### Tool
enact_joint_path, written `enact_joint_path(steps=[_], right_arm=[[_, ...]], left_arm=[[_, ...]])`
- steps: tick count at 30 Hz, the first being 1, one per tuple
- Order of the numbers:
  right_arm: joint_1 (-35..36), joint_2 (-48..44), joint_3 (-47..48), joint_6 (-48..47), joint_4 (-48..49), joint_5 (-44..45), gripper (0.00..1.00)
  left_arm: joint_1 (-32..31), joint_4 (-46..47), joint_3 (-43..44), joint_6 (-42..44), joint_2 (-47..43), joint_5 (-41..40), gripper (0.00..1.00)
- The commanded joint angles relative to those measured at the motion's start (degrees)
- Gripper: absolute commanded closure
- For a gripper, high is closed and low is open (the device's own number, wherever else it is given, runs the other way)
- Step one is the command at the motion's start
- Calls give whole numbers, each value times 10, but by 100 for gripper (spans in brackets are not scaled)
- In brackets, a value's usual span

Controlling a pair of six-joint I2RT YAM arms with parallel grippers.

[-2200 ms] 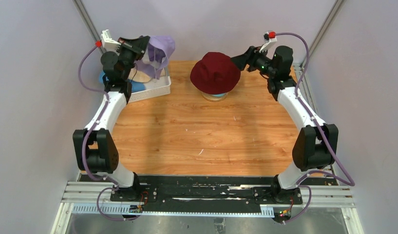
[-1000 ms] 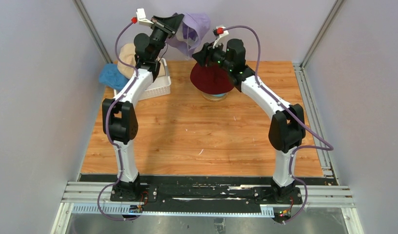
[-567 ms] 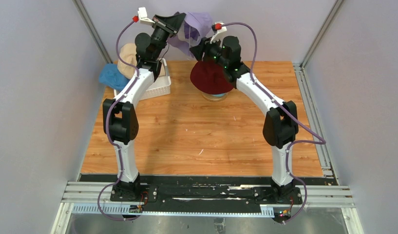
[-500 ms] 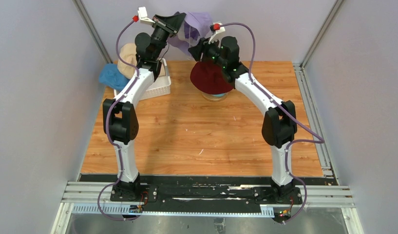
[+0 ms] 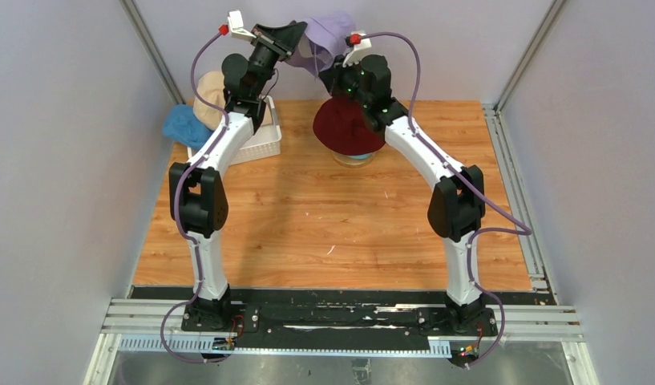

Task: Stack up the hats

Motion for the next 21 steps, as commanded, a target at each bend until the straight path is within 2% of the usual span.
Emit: enact_joint_path(steps=[1,12,16,21], right_arm=[[-13,-2,8,-19,-10,52,94],[-43,-38,-53,-22,11,87,99],[-49,-39,-53,-21,16,75,95],[-53,-40,-50,-26,19,87,96]], left_arm=[[-4,19,18,16,-8,17,100],[-3,5,44,18,5,17,100],[-3,3,40,20,5,20,100],[-3,5,38,19,7,27,100]])
